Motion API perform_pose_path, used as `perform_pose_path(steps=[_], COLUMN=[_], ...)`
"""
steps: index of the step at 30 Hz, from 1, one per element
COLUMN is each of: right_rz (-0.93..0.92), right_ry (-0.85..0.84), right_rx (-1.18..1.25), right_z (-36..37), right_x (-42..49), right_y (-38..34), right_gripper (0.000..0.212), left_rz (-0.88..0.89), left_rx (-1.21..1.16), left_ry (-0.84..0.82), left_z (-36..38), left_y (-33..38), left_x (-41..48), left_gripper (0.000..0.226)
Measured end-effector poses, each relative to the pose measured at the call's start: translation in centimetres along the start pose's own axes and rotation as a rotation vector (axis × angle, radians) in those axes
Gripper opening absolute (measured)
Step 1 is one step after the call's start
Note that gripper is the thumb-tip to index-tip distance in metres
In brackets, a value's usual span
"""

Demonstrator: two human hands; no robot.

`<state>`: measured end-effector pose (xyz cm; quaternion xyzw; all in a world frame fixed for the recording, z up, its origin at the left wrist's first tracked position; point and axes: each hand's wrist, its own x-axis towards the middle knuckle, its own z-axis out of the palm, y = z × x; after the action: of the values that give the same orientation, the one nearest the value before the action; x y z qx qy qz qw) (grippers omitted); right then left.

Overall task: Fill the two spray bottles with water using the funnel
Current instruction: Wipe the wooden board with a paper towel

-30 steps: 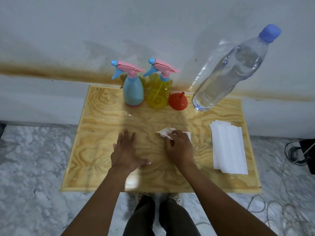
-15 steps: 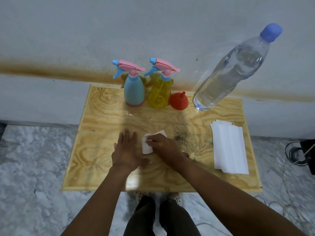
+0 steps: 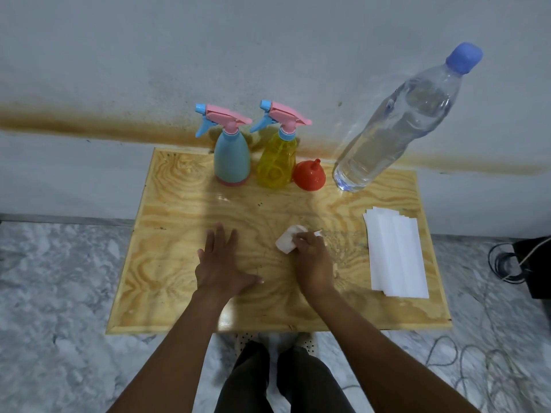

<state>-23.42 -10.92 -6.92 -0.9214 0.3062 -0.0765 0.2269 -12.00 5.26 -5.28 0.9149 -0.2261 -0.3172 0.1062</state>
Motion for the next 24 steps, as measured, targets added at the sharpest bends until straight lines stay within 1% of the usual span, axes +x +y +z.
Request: perform_pose_path(steps=[6, 9, 10, 12, 14, 15, 16, 17, 19, 21, 23, 24], right_rz=[-0.167, -0.204, -0.183, -0.087, 0.034, 0.071, 0.089, 0.109, 0.147, 0.178, 0.188, 0.184], right_ry=[-0.193, -0.269, -0.315, -0.375, -0.358, -0.345, -0.334, -0.325, -0.301, -0.263, -0.231, -0.213], right_rx=[-0.106, -0.076, -0.007, 0.177, 0.247, 0.251, 0.262, 0.292, 0.404, 0.521, 0.618, 0.650], right_z=[2.3, 1.8, 1.2, -0.3, -2.4, -3.4, -4.3, -5.1, -6.8, -8.6, -10.3, -11.2], right_x=[-2.8, -2.6, -2.3, -1.4, -0.5, -0.3, 0.0, 0.1, 0.2, 0.0, -0.4, -0.6], right_y=[-2.9, -3.0, -2.9, -2.8, -3.0, -3.1, -3.1, -3.0, -3.1, -3.0, -3.0, -2.9], right_gripper=[0.032, 0.034, 0.035, 0.031, 0.030, 0.031, 0.031, 0.031, 0.028, 0.023, 0.022, 0.022], left_rz=[0.019, 0.023, 0.026, 0.035, 0.080, 0.124, 0.153, 0.173, 0.223, 0.300, 0.377, 0.381], left_rx=[0.010, 0.006, 0.006, 0.004, -0.021, -0.087, -0.219, -0.378, -0.596, -0.679, -0.700, -0.704], left_ry=[0.002, 0.001, 0.000, 0.001, -0.014, -0.021, -0.028, -0.023, 0.005, 0.047, 0.095, 0.119], left_z=[0.2, 0.3, 0.2, -0.1, -0.8, -1.4, -1.9, -2.4, -3.3, -4.3, -5.0, -5.2], left_y=[-0.1, 0.1, 0.1, 0.0, 0.2, 0.4, 0.9, 1.5, 2.9, 4.7, 6.5, 7.2], left_x=[0.3, 0.3, 0.2, 0.1, -0.1, -0.2, -0.5, -0.8, -1.8, -2.9, -4.0, -4.4], left_gripper=[0.135, 0.136, 0.135, 0.128, 0.119, 0.116, 0.110, 0.100, 0.071, 0.040, 0.019, 0.011])
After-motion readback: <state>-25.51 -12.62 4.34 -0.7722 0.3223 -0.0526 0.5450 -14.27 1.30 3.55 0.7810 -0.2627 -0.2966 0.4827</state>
